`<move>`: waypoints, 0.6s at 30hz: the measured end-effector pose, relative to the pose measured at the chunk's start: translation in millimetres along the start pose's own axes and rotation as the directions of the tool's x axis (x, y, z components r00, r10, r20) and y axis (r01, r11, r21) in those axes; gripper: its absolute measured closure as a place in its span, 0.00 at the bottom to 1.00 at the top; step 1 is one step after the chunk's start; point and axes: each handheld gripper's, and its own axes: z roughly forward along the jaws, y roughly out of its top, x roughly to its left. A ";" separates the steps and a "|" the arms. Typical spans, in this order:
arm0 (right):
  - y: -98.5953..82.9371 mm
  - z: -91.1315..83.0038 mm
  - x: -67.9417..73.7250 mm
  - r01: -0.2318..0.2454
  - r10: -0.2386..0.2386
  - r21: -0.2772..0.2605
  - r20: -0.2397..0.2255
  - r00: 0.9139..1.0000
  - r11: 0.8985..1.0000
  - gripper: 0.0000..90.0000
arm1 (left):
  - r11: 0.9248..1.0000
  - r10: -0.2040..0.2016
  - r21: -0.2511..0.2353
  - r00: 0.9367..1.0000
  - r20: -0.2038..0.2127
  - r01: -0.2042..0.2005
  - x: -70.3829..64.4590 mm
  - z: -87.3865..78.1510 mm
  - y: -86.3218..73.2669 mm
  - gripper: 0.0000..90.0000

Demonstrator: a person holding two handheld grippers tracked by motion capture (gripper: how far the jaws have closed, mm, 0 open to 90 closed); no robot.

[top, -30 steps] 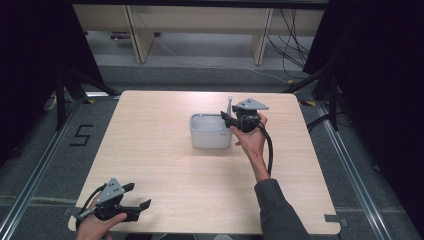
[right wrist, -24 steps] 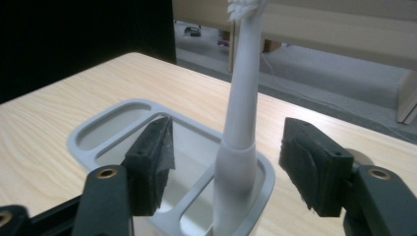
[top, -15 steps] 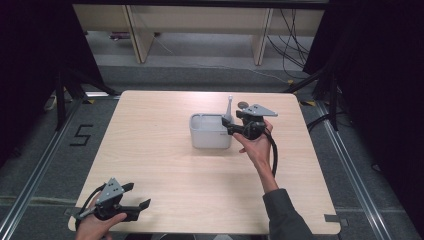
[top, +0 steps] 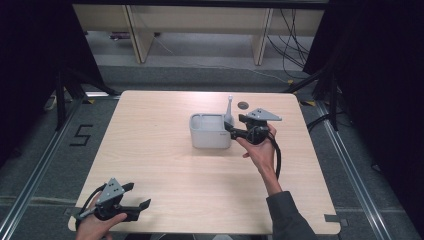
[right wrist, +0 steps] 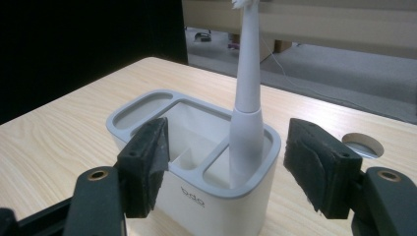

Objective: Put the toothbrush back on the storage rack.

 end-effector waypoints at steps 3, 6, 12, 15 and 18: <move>-1.1 -1.3 0.9 -0.025 0.025 0.009 -0.010 1.000 1.000 0.37 | 1.000 -0.003 0.000 1.000 -0.001 0.003 -0.5 0.5 0.0 0.16; -0.8 -2.8 0.5 0.001 -0.001 0.008 -0.001 1.000 1.000 0.37 | 1.000 0.009 0.008 1.000 -0.006 -0.009 -0.6 -1.0 0.1 0.16; 0.2 -8.7 5.9 -0.025 0.026 0.012 -0.016 1.000 1.000 0.35 | 1.000 0.009 0.007 1.000 -0.003 -0.009 -0.2 -0.8 0.3 0.16; 0.0 -9.9 7.0 -0.023 0.023 0.001 -0.003 1.000 1.000 0.35 | 1.000 0.009 0.010 1.000 -0.007 -0.009 -0.5 -1.2 0.4 0.16; 0.1 -12.2 7.3 -0.006 0.006 0.009 -0.009 1.000 1.000 0.34 | 1.000 0.007 0.005 1.000 -0.002 -0.007 0.0 -1.3 0.3 0.16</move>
